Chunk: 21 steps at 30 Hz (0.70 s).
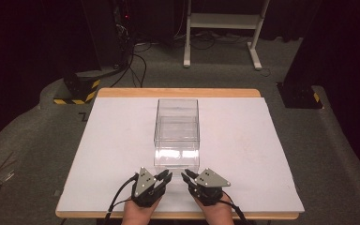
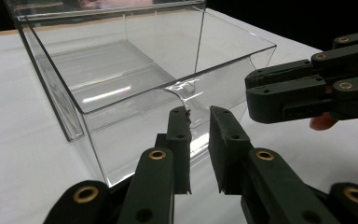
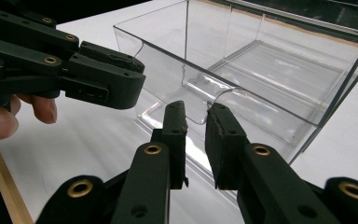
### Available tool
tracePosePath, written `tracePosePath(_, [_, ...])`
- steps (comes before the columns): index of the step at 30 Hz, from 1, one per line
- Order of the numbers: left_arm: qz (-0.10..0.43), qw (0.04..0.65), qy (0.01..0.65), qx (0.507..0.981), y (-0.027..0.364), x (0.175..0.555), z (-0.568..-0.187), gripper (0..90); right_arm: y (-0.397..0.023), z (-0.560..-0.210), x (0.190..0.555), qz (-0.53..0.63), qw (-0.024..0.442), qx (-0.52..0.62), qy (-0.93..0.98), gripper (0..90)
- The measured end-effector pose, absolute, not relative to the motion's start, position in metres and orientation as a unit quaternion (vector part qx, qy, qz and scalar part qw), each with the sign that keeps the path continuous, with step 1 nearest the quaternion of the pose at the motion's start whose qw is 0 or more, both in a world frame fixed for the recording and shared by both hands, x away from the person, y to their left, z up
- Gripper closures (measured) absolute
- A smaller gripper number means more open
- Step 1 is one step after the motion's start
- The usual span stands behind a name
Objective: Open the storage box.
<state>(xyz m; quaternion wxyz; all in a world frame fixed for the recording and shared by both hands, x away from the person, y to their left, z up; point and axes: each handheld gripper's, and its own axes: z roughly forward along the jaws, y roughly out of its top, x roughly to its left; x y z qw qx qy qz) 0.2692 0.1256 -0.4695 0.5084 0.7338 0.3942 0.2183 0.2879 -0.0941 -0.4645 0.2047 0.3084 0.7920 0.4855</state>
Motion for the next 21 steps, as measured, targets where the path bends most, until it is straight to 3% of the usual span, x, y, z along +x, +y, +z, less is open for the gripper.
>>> tracePosePath(21, [0.239,0.516,0.381,0.729,0.158,0.261,-0.444,75.5,-0.128,-0.456,0.281,0.509,0.220,0.325,0.766,73.8])
